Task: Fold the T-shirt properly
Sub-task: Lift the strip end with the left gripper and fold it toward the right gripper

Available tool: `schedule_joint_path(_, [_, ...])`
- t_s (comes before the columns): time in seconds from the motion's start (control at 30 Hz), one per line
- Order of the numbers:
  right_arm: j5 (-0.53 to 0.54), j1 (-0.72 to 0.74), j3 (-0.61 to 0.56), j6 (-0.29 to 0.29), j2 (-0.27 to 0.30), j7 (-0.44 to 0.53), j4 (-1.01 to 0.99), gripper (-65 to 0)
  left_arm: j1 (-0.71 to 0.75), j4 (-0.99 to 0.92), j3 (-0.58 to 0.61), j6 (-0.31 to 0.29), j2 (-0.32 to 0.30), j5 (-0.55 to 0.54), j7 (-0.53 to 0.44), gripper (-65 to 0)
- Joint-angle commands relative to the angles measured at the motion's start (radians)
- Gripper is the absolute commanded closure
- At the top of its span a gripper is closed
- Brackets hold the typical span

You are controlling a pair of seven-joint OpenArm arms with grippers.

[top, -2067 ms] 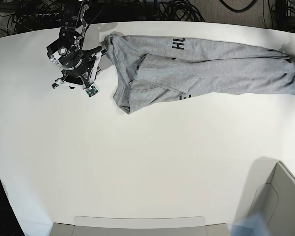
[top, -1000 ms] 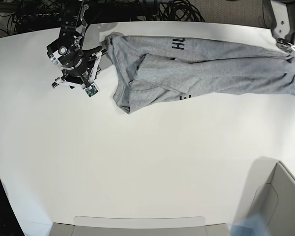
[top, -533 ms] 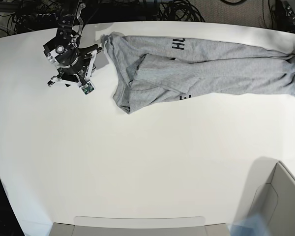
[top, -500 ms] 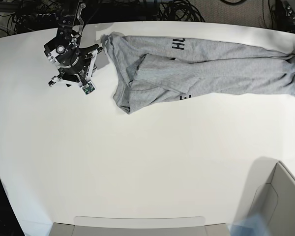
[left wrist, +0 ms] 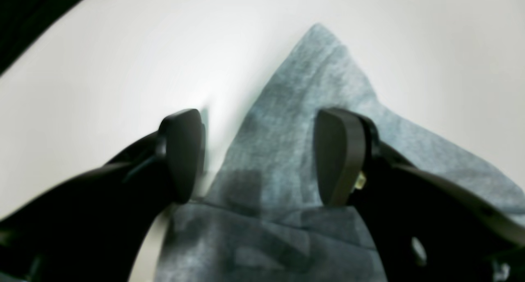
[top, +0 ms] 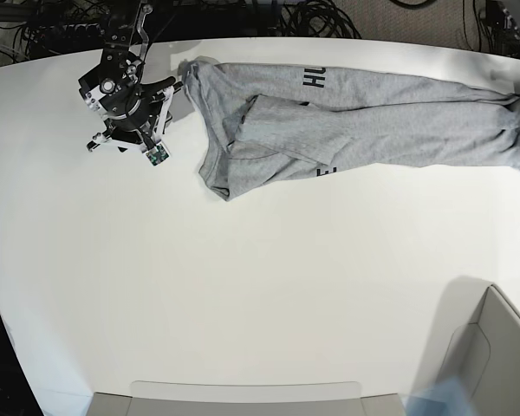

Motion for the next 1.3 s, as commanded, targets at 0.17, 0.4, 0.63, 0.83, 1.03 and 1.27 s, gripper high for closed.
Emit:
schedule_joint_path(0.17, [0.007, -0.006, 0.0, 0.012, 0.001, 0.015, 0.018, -19.2, -0.011, -0.086, 0.0, -0.001, -0.073, -0.012, -0.086, -43.2])
schedule_joint_path(0.4, [0.007, -0.006, 0.0, 0.012, 0.001, 0.012, 0.018, -19.2, 0.016, -0.095, 0.038, -0.001, -0.054, -0.015, -0.123, -43.2])
schedule_joint_path(0.63, [0.007, -0.007, 0.0, 0.012, 0.01, 0.011, 0.02, -19.2, 0.079, -0.091, 0.034, -0.001, -0.051, -0.018, -0.115, -43.0])
schedule_joint_path(0.83, [0.007, -0.004, 0.0, 0.012, 0.009, 0.011, 0.02, -19.2, 0.092, -0.091, 0.04, -0.001, -0.033, -0.018, -0.111, -43.1])
schedule_joint_path(1.03, [0.007, -0.001, -0.006, 0.012, 0.009, 0.011, 0.02, -19.2, 0.185, 0.147, 0.04, -0.001, 0.049, -0.075, 0.047, -42.9])
schedule_joint_path(1.27, [0.007, -0.001, -0.008, 0.012, 0.007, 0.011, 0.02, -19.2, 0.36, 0.393, 0.04, -0.001, 0.085, -0.248, 0.118, -37.5])
